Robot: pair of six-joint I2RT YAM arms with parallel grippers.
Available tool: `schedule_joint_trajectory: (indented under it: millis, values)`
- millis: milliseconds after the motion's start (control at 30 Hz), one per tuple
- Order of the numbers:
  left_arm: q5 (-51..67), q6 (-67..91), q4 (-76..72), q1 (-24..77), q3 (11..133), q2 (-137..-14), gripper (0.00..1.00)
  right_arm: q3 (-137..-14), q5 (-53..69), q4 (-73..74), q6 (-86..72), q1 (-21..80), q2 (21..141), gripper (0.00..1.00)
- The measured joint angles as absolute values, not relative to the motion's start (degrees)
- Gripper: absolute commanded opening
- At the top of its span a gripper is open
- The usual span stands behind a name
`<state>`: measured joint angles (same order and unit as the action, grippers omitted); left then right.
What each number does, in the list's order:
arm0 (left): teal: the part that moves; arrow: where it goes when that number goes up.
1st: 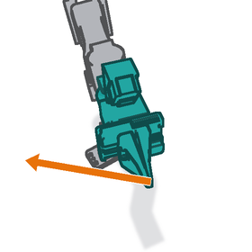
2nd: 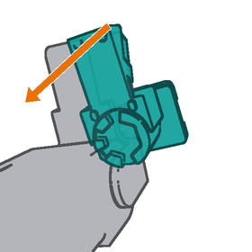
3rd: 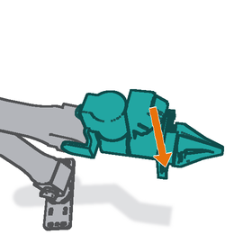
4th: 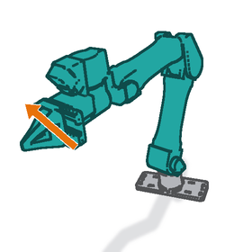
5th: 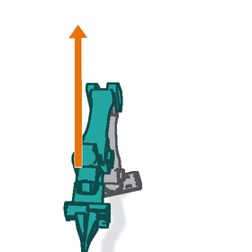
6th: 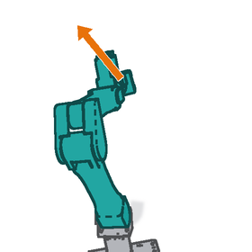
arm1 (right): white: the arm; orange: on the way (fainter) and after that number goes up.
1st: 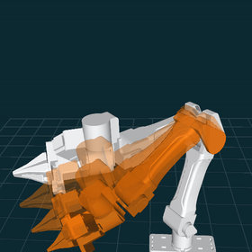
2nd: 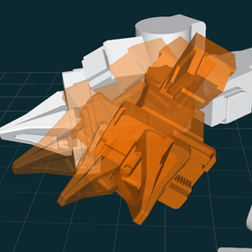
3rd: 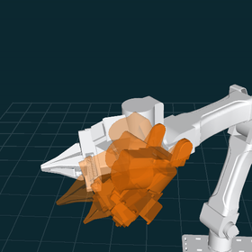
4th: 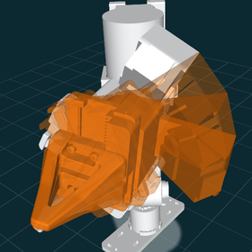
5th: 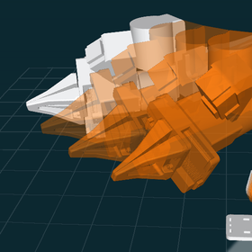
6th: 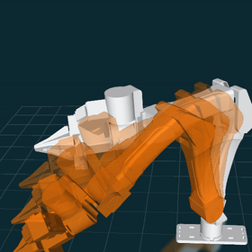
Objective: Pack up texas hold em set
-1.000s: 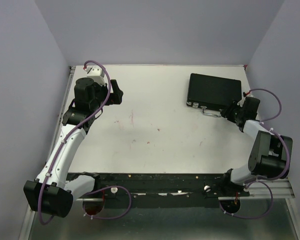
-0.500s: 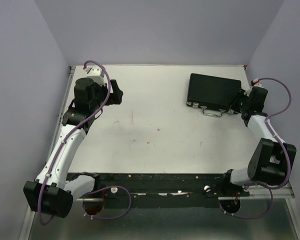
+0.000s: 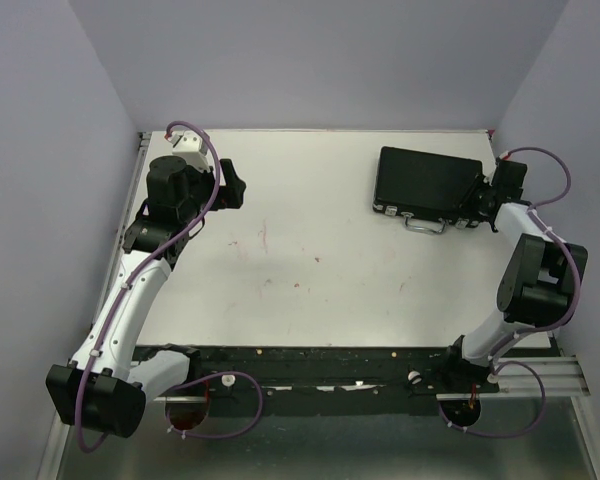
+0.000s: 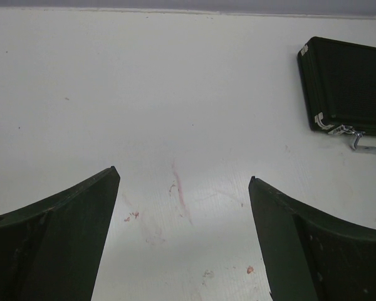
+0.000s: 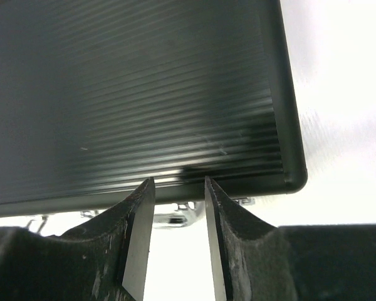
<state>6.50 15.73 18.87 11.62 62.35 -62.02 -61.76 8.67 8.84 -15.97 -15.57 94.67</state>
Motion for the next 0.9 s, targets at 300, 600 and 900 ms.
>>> schedule_joint_trajectory:
  millis: [300,600,900]
  values:
    - [6.48,15.73,18.85,11.62,62.35,-62.02,0.99,-62.24,8.14,8.99,-16.03,-15.66,96.42,0.45]
    - [6.48,15.73,18.83,11.62,62.35,-62.02,0.99,-62.37,10.15,13.41,-15.92,-14.48,90.0,0.44]
    - [6.48,15.73,18.5,11.62,62.35,-62.02,0.99,-62.04,14.48,13.02,-19.16,-3.53,85.19,0.34]
